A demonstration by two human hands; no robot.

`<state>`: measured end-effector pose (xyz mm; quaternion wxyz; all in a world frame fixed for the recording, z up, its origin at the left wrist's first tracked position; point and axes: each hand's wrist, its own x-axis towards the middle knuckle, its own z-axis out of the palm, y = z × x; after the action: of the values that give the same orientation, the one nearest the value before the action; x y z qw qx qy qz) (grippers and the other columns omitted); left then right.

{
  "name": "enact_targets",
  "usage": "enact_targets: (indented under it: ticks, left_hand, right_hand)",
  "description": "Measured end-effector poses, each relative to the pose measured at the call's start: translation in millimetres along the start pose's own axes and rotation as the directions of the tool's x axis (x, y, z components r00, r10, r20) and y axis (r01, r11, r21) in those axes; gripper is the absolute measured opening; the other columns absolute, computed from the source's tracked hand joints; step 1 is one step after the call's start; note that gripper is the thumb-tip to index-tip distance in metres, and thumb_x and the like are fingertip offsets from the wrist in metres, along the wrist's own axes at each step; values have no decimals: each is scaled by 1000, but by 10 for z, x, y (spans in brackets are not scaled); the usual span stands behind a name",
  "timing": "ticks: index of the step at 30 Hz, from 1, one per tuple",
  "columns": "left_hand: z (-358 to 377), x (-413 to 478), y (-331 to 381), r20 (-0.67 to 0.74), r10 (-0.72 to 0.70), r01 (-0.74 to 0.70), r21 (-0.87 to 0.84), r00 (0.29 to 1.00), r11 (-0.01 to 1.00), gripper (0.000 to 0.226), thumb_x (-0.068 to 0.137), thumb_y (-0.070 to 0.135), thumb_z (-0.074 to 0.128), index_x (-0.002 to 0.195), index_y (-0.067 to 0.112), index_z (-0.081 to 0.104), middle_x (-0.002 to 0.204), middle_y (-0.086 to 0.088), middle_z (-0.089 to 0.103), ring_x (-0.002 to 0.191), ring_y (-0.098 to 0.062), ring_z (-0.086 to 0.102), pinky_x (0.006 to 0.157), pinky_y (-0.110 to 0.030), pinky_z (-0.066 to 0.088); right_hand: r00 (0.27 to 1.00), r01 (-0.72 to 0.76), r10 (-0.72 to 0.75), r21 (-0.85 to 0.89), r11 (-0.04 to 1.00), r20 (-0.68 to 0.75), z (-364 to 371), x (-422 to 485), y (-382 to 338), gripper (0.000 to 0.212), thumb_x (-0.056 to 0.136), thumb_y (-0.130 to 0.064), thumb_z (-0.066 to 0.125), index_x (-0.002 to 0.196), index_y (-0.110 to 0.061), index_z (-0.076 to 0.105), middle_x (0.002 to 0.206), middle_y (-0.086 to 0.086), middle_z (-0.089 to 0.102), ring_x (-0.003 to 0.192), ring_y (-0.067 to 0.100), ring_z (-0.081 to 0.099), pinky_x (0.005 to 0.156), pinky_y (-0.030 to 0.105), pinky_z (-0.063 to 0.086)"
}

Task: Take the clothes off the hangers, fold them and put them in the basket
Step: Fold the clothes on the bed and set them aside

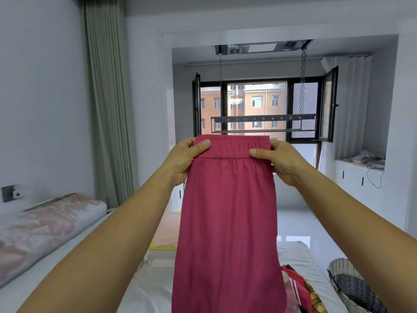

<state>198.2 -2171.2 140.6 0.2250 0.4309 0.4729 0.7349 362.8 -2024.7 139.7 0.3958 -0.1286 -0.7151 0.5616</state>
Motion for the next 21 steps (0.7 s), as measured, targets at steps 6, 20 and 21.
enact_targets:
  ticks: [6, 20, 21]
  left_hand:
    - [-149, -4, -43, 70, -19, 4, 205, 997, 979, 20, 83, 3, 64, 99, 16, 65, 84, 6, 73, 79, -8, 68, 74, -18, 55]
    - [-631, 38, -1007, -6, -89, 89, 32, 996, 996, 102, 25, 37, 95, 115, 18, 52, 96, 4, 72, 87, -11, 69, 73, -25, 56]
    - [-669, 37, -1167, 6, -114, 113, 66, 993, 991, 92, 30, 29, 95, 112, 19, 53, 96, 4, 72, 86, -10, 69, 72, -24, 56]
  right_hand:
    - [994, 111, -111, 29, 993, -9, 116, 33, 65, 15, 83, -7, 67, 93, -17, 64, 89, -1, 67, 68, 6, 65, 55, 15, 51]
    - [989, 144, -146, 82, 986, 15, 416, 688, 563, 13, 84, -6, 66, 88, -18, 63, 87, -1, 65, 73, 6, 63, 71, 21, 55]
    - [989, 146, -147, 82, 986, 10, 436, 760, 613, 13, 84, -5, 65, 89, -18, 63, 87, -1, 65, 75, 8, 63, 73, 22, 55]
